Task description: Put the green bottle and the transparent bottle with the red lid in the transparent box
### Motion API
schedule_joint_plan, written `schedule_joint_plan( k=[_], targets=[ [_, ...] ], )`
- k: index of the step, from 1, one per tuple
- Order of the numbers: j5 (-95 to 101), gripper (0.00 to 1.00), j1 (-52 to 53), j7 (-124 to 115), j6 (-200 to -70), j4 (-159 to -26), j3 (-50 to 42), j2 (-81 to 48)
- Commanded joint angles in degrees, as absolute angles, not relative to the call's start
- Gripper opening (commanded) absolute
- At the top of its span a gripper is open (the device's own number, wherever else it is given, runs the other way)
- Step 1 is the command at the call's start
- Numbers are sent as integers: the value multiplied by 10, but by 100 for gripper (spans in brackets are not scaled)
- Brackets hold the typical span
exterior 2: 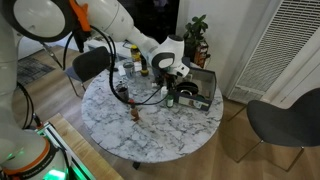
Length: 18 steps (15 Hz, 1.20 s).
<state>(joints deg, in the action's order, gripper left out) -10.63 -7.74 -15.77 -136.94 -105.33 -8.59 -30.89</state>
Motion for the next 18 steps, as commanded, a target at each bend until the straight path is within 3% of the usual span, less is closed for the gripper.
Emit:
schedule_joint_plan(
  k=[1,2,3,9,15,18],
  targets=[
    [-95,24,-78,-165,-1342,-1023,-89,-330],
    [-95,23,-78,-164,-1338,-1018,-89,-332],
    [-93,30,-78,-163,-1331,-1013,-89,-335],
    [-88,44,-79,-159,-1303,-989,-88,-351],
    [-86,38,-78,-160,-1296,-978,-89,-369],
    [-85,21,-79,-162,-1297,-974,-91,-374]
  ],
)
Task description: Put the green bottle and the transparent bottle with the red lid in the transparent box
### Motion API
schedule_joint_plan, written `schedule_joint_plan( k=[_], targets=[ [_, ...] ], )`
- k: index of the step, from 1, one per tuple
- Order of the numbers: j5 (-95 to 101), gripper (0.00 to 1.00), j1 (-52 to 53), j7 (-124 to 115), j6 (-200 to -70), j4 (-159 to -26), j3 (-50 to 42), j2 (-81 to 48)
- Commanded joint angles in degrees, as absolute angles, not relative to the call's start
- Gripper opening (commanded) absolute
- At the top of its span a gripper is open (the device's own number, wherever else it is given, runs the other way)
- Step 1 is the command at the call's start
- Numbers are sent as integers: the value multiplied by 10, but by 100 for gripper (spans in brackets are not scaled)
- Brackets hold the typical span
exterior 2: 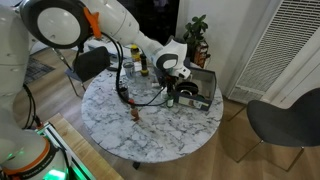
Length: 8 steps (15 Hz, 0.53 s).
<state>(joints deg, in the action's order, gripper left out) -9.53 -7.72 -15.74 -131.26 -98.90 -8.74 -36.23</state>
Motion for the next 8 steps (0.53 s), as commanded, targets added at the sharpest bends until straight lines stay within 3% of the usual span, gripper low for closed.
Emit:
schedule_joint_plan(
  k=[1,2,3,8],
  targets=[
    [-84,21,-79,-162,-1298,-973,-93,-373],
    [-83,10,-79,-163,-1297,-973,-94,-372],
    [-78,7,-77,-163,-1295,-974,-97,-368],
    [-19,7,-59,-161,-1261,-1003,-117,-315]
  ],
)
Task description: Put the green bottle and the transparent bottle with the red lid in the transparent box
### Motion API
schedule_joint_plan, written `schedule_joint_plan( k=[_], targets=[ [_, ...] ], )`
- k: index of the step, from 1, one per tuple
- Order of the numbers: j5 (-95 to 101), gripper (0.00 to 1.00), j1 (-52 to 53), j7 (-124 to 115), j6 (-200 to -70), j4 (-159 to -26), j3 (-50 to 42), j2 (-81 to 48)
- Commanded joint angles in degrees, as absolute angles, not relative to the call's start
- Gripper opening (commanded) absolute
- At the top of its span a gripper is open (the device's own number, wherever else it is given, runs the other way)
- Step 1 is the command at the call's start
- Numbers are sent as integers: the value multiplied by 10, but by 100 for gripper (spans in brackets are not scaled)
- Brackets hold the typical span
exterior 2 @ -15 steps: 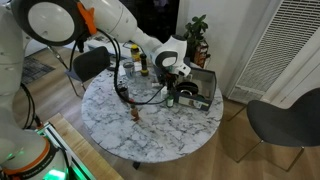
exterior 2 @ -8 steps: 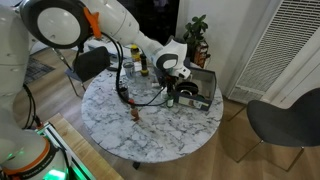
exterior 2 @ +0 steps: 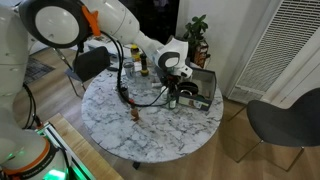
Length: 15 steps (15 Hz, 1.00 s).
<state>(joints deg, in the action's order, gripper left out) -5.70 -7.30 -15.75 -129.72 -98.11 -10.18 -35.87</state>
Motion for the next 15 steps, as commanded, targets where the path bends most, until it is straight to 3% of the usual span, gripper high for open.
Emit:
schedule_joint_plan(
  k=[1,10,15],
  targets=[
    [-6,7,-57,-154,-1247,-1012,-116,-296],
    [39,7,-22,-64,-1219,-1103,-60,-80],
    [25,7,-4,23,-1243,-1084,-13,-48]
  ],
)
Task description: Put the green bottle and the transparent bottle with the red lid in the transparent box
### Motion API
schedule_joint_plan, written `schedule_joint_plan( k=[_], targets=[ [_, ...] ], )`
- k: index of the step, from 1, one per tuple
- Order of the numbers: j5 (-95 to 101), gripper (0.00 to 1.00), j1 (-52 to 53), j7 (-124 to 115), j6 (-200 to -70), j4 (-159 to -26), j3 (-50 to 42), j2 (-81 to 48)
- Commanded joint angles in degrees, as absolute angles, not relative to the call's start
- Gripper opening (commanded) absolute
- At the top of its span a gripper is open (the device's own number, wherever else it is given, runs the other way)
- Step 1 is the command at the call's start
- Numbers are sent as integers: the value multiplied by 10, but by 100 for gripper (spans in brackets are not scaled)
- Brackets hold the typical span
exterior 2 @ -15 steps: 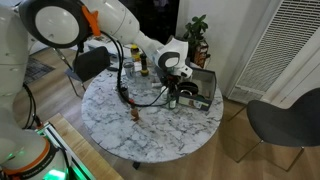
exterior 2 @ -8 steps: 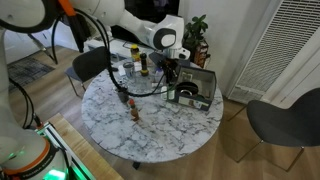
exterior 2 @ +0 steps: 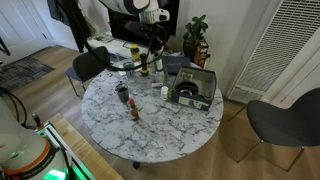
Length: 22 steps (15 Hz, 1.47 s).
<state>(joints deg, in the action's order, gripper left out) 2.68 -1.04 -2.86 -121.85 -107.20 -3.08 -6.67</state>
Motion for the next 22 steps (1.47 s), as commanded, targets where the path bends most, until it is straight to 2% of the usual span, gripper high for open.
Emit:
schedule_joint_plan(
  k=[1,4,5,6,10,11,22],
  targets=[
    [17,7,1,46,-1245,-1078,-4,-53],
    [-1,7,15,109,-1238,-1062,24,-77],
    [18,7,10,65,-1233,-1069,15,-64],
    [17,30,14,67,-1233,-1068,20,-68],
    [17,30,11,66,-1233,-1065,16,-70],
    [17,7,10,66,-1233,-1065,15,-70],
    [43,7,47,133,-1186,-903,51,-268]
  ],
)
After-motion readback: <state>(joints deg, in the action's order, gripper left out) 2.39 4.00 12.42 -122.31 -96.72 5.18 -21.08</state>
